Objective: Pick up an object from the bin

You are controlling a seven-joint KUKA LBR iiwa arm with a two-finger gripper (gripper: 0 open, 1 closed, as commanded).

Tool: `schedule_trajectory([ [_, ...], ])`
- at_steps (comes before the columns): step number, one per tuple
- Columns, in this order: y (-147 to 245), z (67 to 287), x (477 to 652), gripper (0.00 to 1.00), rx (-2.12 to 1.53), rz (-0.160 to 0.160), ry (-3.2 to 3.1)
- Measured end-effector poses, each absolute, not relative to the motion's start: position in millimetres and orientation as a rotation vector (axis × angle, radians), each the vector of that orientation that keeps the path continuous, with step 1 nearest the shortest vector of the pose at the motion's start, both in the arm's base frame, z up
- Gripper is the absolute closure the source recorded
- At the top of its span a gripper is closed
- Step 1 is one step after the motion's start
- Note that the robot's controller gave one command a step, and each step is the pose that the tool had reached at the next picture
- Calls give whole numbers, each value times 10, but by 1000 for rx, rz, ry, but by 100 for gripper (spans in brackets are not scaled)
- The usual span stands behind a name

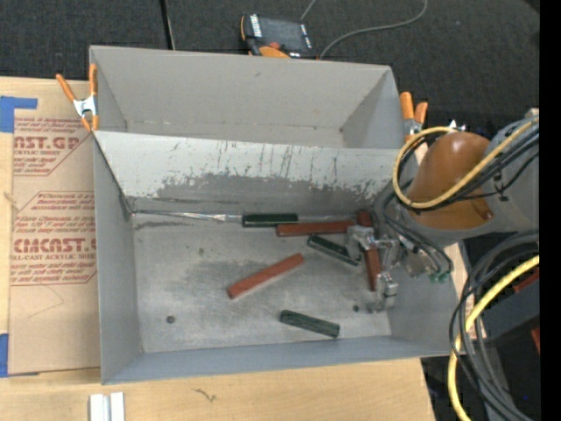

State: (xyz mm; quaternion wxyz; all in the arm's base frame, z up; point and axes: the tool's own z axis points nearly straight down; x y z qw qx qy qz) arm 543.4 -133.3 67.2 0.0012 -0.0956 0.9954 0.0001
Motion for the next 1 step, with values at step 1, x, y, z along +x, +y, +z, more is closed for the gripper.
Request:
schedule_trajectory([
  [1, -696, 706, 5722, 0, -200, 4, 3129],
])
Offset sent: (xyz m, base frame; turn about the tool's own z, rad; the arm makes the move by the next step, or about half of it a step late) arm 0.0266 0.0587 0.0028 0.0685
